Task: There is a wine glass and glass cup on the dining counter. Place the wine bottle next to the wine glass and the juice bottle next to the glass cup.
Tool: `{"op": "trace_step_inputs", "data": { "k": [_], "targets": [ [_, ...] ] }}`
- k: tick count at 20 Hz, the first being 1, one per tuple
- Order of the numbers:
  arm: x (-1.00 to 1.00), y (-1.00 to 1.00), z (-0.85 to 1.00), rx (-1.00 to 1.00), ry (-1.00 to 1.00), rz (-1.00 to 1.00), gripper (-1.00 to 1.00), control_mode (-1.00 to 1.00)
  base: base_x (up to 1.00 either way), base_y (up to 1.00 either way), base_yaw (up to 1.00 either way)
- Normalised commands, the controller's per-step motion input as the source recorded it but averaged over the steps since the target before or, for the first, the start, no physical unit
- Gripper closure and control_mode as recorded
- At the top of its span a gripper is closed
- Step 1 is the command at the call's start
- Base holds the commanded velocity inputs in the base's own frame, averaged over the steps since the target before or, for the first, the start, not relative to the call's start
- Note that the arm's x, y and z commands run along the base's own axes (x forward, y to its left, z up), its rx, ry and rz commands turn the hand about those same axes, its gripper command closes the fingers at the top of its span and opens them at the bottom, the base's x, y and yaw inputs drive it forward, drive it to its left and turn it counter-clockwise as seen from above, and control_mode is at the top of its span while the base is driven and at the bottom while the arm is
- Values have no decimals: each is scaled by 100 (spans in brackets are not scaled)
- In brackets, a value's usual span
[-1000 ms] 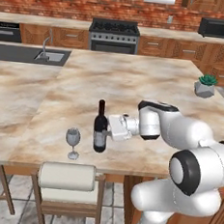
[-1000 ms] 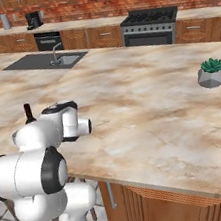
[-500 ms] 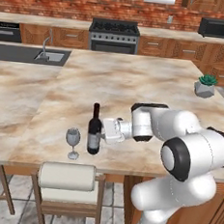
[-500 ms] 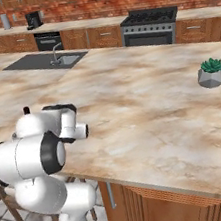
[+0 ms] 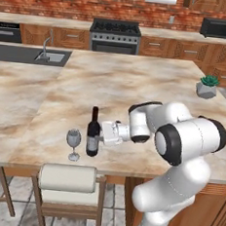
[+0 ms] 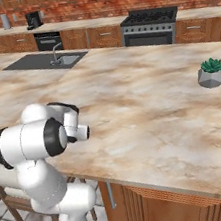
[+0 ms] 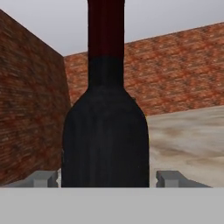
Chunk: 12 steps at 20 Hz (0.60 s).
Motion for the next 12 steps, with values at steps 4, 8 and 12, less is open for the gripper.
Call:
{"op": "trace_step_inputs", "data": {
  "k": [4,8,12],
  "targets": [
    [19,0,-16,0,0,5,100,-100,0,0,0],
    [8,0,-19,0,-1,7,100,-100,0,0,0],
    [8,0,-15,0,-3,11,100,-100,0,0,0]
  ]
}}
